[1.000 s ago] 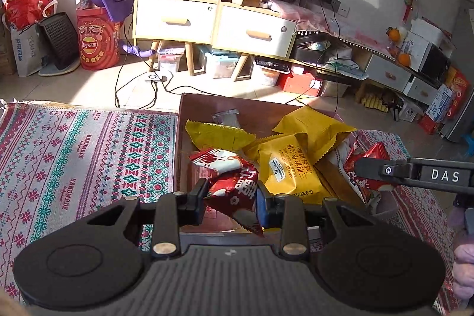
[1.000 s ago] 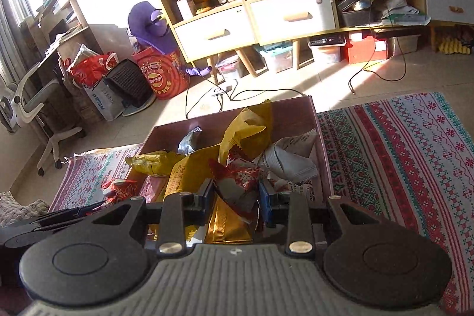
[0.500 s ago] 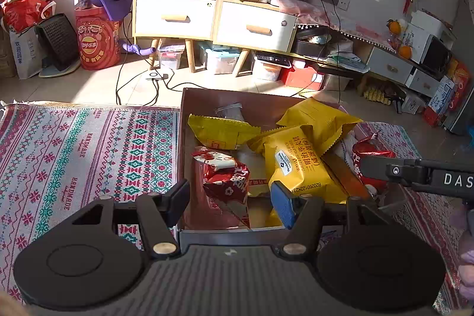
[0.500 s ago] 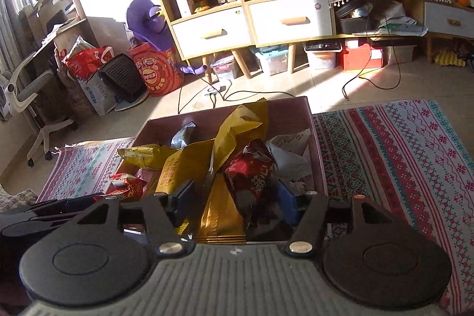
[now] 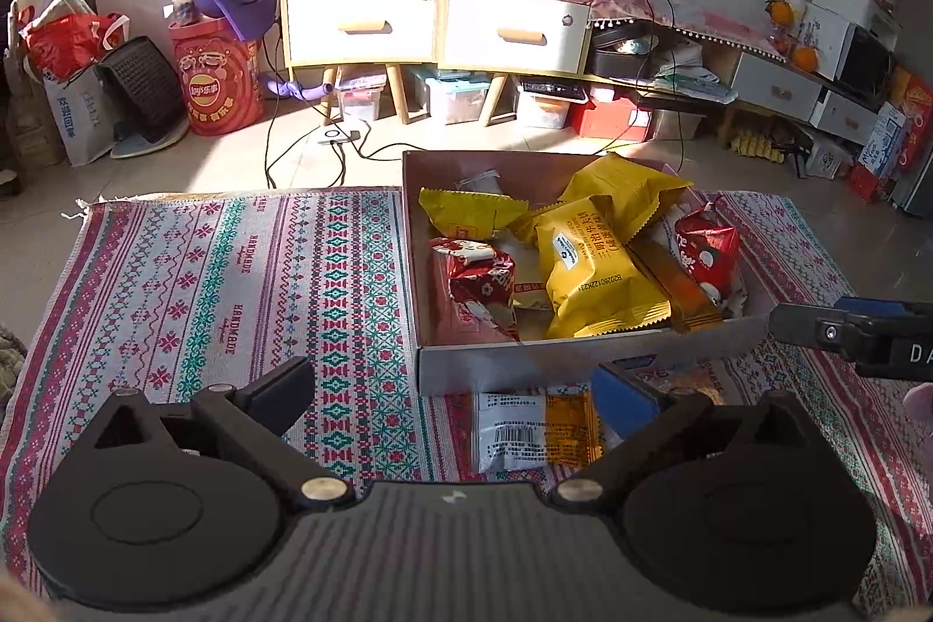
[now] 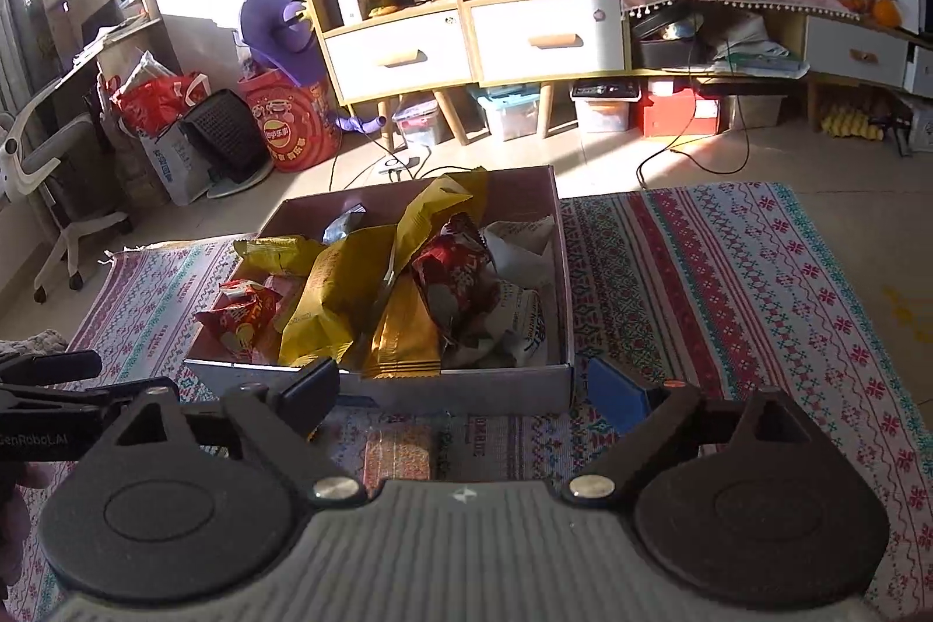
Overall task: Organize snacks
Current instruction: 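Withdraw both tools from the box toward the white-orange packet and wafer block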
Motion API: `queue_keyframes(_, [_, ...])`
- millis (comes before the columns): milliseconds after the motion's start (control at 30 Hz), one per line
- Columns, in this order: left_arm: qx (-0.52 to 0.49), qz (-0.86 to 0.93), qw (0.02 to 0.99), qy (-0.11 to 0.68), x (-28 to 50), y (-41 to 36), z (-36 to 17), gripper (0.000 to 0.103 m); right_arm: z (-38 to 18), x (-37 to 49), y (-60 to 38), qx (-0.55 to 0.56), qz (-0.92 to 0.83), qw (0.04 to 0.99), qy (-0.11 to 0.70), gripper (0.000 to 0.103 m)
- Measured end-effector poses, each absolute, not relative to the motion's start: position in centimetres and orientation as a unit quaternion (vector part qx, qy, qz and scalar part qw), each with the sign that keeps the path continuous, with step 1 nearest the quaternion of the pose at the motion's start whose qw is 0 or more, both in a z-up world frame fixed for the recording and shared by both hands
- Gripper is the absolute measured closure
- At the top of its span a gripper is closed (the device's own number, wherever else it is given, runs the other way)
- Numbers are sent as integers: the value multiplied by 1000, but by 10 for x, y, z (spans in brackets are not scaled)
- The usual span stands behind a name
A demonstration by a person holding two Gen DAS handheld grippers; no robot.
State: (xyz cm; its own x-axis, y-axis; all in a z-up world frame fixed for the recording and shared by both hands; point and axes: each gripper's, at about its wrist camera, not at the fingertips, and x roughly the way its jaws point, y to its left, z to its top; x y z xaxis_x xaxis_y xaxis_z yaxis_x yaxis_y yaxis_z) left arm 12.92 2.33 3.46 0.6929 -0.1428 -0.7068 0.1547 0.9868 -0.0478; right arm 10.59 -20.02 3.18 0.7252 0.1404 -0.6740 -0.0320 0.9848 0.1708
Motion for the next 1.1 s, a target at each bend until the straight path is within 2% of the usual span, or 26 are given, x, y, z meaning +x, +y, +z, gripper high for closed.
queue_keyframes(267, [-16, -84, 908, 409, 112, 28, -3, 0, 9, 92, -202, 53, 53, 919, 387, 10])
queue_keyframes(433, [6, -87, 909, 407, 114, 19, -21, 0, -3, 88, -199, 13, 61, 919, 389, 9])
queue_keyframes(900, [1, -96, 917, 388, 141, -1, -36, 1, -21, 87, -187, -28, 91, 913, 396, 9])
queue_keyframes(967, [-1, -98, 916, 388, 141, -2, -35, 3, -22, 88, -184, -34, 96, 913, 395, 9])
queue_keyframes(1100, [1, -114, 917, 382, 139, -5, -32, 26, -26, 92, -175, -44, 104, 912, 395, 10])
